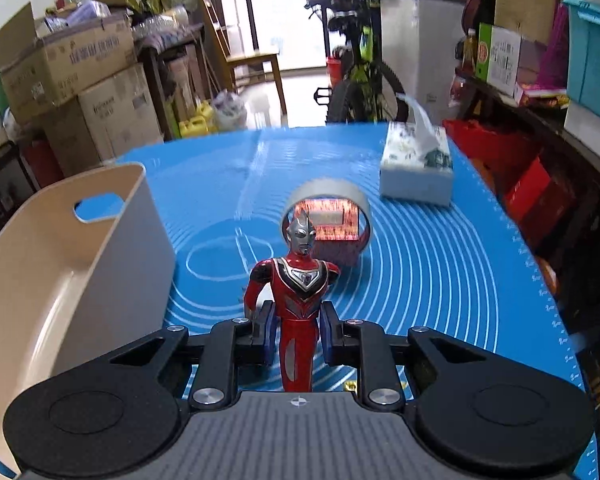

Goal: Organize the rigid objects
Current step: 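Lift the red figure with the right gripper and release it into the basket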

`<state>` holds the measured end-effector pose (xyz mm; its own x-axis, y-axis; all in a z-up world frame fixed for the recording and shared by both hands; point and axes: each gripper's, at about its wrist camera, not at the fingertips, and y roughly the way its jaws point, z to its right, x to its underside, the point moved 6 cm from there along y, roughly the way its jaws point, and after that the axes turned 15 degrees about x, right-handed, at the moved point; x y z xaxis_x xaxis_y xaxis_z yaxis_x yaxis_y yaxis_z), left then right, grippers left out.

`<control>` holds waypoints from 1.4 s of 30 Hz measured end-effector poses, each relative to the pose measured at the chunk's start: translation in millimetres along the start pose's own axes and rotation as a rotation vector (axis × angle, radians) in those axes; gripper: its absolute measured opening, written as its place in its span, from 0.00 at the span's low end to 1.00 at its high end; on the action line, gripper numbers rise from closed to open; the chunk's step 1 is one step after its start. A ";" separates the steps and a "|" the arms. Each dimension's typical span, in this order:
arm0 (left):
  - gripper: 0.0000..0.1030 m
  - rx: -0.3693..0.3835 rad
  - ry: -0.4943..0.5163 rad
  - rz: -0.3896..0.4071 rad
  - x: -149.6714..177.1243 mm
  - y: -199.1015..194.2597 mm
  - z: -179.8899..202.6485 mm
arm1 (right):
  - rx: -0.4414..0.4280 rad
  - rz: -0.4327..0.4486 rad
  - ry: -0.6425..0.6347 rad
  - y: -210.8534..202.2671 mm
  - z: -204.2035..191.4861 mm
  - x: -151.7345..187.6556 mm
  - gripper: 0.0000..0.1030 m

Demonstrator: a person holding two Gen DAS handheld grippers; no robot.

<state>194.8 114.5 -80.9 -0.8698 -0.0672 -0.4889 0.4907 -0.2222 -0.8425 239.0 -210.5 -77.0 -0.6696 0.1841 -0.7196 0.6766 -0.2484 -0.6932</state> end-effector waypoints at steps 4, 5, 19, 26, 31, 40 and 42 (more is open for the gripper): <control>0.06 0.001 -0.001 0.000 0.2 0.2 0.1 | -0.006 0.061 0.017 -12.2 1.9 -7.5 0.30; 0.06 0.001 -0.002 0.000 0.1 0.2 0.1 | -0.018 0.081 0.021 -16.2 1.6 -10.1 0.30; 0.06 0.003 -0.006 0.001 0.8 0.5 -0.2 | -0.153 0.309 0.023 -90.4 -26.2 -67.7 0.30; 0.06 0.004 -0.009 0.001 1.2 0.8 -0.6 | -0.317 0.301 -0.025 -118.2 -75.3 -72.8 0.30; 0.06 0.004 -0.009 0.001 1.1 1.2 -0.5 | -0.379 0.240 -0.101 -114.6 -121.2 -55.6 0.30; 0.05 0.008 -0.016 0.000 0.2 1.3 -1.2 | -0.355 0.033 -0.256 -78.4 -182.9 -7.7 0.30; 0.05 0.008 -0.017 0.001 0.1 1.3 -1.2 | -0.340 -0.006 -0.280 -71.6 -190.4 1.9 0.30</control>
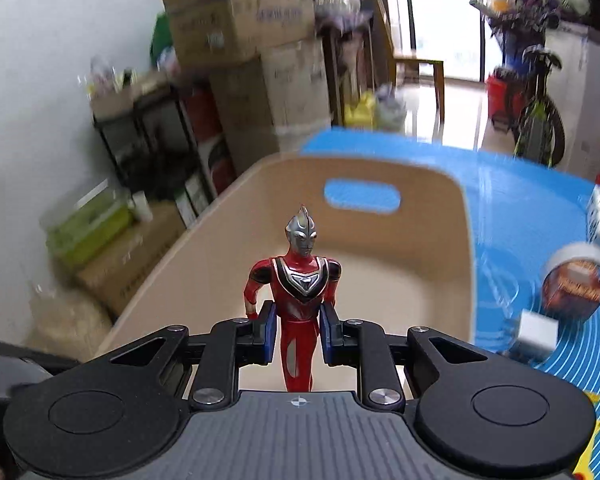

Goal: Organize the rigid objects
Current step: 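Lift the red figure with the right gripper and release it into the basket, then move the right gripper to the yellow launcher and grasp it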

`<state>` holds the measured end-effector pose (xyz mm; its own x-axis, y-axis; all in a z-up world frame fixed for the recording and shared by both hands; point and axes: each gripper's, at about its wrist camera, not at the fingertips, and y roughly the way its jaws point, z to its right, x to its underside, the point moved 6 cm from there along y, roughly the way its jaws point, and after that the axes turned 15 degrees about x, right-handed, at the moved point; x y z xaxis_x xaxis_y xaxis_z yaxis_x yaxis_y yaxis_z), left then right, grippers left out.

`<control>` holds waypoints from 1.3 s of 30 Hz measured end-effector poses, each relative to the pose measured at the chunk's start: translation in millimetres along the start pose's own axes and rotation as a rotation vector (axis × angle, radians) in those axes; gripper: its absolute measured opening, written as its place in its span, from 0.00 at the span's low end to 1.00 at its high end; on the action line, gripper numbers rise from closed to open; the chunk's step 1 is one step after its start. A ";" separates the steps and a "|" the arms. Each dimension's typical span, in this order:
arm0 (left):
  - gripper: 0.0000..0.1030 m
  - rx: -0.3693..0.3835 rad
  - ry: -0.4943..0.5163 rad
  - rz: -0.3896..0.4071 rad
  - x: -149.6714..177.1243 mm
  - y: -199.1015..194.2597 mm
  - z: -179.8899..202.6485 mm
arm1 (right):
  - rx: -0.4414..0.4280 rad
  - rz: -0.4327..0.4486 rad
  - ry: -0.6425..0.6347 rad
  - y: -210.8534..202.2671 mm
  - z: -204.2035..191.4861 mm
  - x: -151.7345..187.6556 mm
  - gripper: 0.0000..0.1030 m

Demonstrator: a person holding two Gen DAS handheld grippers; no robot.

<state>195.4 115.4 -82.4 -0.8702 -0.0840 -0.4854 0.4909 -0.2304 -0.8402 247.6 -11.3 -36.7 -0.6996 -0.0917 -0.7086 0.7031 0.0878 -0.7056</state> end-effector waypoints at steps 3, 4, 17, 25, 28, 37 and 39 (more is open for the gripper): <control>0.05 0.000 0.001 0.000 0.1 0.0 -0.1 | 0.031 -0.056 -0.032 15.1 -7.8 5.4 0.30; 0.05 0.000 0.001 0.000 0.1 0.0 -0.2 | 0.042 -0.070 -0.036 17.8 -8.3 9.1 0.30; 0.06 -0.003 -0.004 0.001 0.1 -0.5 -0.4 | 0.039 -0.080 0.002 3.2 3.0 1.7 0.61; 0.06 -0.002 -0.007 0.002 -0.3 -1.0 -1.0 | 0.079 -0.002 0.090 -33.3 59.3 -16.4 0.73; 0.06 -0.001 -0.009 0.002 -0.7 -1.2 -1.4 | 0.142 0.029 0.110 -44.6 92.0 -16.2 0.77; 0.06 -0.001 -0.021 0.004 -0.6 -1.1 -0.9 | 0.384 -0.080 0.154 -23.2 189.4 31.2 0.80; 0.06 -0.001 -0.021 0.004 -0.6 -1.0 -0.7 | 0.418 -0.125 0.156 -12.7 200.3 43.4 0.80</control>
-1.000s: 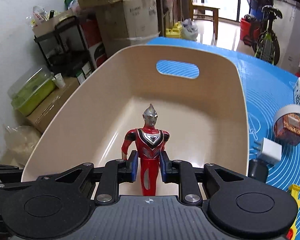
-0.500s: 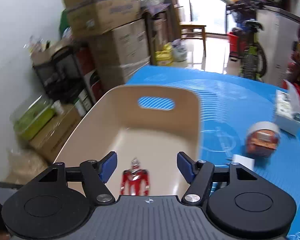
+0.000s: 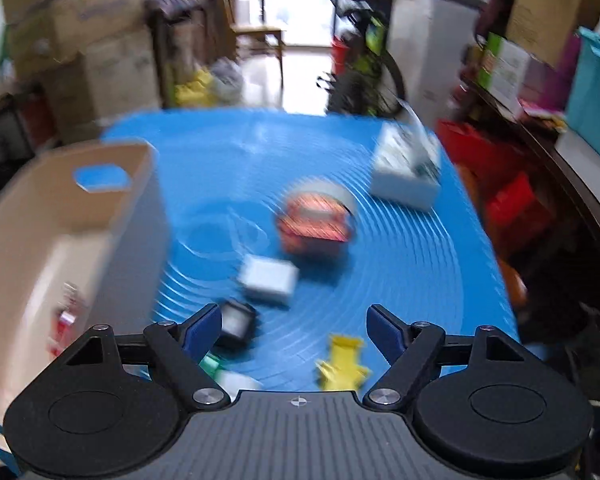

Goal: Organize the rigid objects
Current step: 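Move the right gripper to the yellow launcher and grasp it, then carry the yellow launcher with the right gripper and drop it into the basket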

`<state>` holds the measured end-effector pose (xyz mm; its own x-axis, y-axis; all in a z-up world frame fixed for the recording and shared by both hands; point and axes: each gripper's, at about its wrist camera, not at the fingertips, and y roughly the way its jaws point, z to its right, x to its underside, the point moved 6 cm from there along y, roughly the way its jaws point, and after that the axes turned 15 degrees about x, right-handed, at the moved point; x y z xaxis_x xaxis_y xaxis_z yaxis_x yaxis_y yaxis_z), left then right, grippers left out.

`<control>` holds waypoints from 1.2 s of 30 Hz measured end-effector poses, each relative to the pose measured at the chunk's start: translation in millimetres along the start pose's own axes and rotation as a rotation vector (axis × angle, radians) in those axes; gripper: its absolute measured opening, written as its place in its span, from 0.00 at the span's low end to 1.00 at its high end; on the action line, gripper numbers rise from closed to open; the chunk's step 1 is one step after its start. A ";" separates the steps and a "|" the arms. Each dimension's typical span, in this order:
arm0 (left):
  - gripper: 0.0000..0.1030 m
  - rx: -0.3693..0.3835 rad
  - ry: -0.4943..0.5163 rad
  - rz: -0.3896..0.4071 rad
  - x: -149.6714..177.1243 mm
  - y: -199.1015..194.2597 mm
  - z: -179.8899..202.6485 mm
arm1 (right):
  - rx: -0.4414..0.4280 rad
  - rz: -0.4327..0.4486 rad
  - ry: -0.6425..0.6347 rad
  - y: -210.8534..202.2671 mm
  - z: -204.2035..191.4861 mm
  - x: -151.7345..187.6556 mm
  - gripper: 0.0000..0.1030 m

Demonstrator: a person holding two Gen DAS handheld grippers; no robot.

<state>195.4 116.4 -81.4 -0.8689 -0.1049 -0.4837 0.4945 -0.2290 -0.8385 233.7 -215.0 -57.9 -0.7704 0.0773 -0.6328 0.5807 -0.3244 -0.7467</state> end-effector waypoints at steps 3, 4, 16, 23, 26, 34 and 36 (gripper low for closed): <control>0.06 0.001 -0.002 0.000 -0.2 0.3 0.1 | 0.024 -0.069 0.006 20.8 8.3 16.2 0.80; 0.06 0.001 -0.003 0.000 -0.2 0.4 0.3 | 0.029 -0.094 0.011 28.2 10.5 21.8 0.80; 0.06 0.003 -0.010 0.001 -0.5 1.7 0.5 | 0.050 -0.240 0.044 71.3 10.3 66.8 0.76; 0.06 0.002 -0.013 0.001 -1.1 2.7 1.4 | 0.023 -0.204 0.038 65.4 5.6 65.2 0.45; 0.06 0.003 -0.015 0.002 -0.7 2.2 0.4 | 0.015 -0.198 0.064 63.8 9.2 63.9 0.35; 0.05 0.007 -0.023 0.004 -1.0 1.2 -0.4 | 0.019 -0.128 0.090 54.4 12.2 56.4 0.35; 0.05 0.007 -0.024 0.004 -0.9 1.2 -0.4 | 0.027 -0.105 0.112 50.4 16.4 52.6 0.34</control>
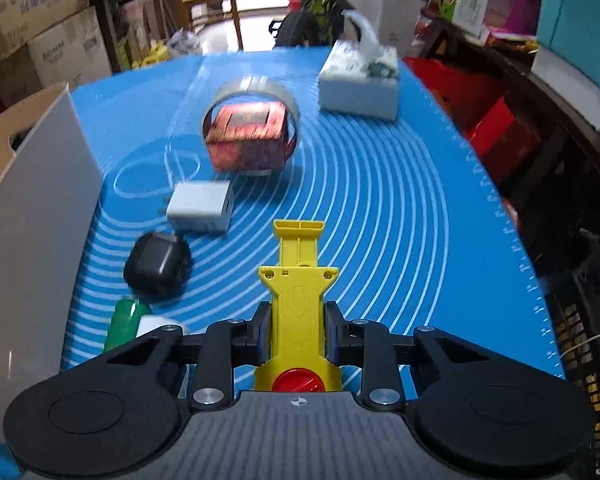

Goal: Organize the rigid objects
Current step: 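Carry the yellow launcher with the right gripper and drop it into the basket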

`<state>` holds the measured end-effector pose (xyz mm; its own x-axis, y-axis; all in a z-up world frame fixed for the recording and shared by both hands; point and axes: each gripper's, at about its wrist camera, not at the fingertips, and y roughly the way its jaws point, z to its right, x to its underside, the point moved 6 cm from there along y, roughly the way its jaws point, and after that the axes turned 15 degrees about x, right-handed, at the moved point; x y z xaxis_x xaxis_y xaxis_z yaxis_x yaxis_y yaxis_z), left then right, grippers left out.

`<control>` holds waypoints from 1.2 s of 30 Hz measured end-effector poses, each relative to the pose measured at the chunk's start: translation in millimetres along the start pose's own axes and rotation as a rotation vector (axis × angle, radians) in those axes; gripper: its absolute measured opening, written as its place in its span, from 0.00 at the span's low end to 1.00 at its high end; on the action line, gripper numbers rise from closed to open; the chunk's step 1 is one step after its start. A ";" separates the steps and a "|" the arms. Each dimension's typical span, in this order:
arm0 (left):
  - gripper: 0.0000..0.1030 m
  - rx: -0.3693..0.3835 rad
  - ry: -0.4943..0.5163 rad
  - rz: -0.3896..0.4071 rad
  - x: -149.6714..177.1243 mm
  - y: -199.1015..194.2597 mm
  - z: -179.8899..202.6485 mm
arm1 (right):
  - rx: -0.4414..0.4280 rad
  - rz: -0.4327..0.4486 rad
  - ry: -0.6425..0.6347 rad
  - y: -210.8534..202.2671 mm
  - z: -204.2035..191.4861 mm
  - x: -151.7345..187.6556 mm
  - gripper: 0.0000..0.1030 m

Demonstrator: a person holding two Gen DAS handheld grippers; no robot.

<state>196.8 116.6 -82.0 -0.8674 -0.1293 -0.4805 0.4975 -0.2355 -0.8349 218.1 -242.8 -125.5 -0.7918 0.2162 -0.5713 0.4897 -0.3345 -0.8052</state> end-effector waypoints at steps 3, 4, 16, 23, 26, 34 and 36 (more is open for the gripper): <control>0.05 0.000 0.000 0.000 0.1 -0.1 -0.2 | 0.001 0.024 0.045 -7.1 8.1 -5.8 0.34; 0.05 0.000 0.000 0.000 0.1 -0.1 -0.3 | 0.000 0.034 0.057 -10.2 10.2 -8.1 0.34; 0.05 0.000 0.000 0.000 0.3 -0.4 -0.6 | -0.032 0.241 0.090 -62.3 6.4 -37.6 0.33; 0.05 0.000 -0.001 0.000 0.4 -0.6 -0.9 | -0.065 0.324 0.098 -88.5 1.2 -53.6 0.33; 0.05 0.001 -0.001 0.000 0.4 -0.6 -1.0 | -0.098 0.356 0.096 -102.1 -7.5 -60.4 0.33; 0.05 0.000 -0.002 0.000 0.5 -0.6 -1.0 | -0.232 0.422 0.092 -141.8 -47.4 -80.6 0.33; 0.05 0.000 -0.001 0.000 0.5 -0.7 -1.1 | -0.278 0.433 0.084 -151.5 -60.9 -83.8 0.33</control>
<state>196.1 117.8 -82.0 -0.8672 -0.1307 -0.4804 0.4979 -0.2354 -0.8347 232.5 -154.4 34.7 -0.4687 0.1891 -0.8629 0.8532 -0.1559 -0.4977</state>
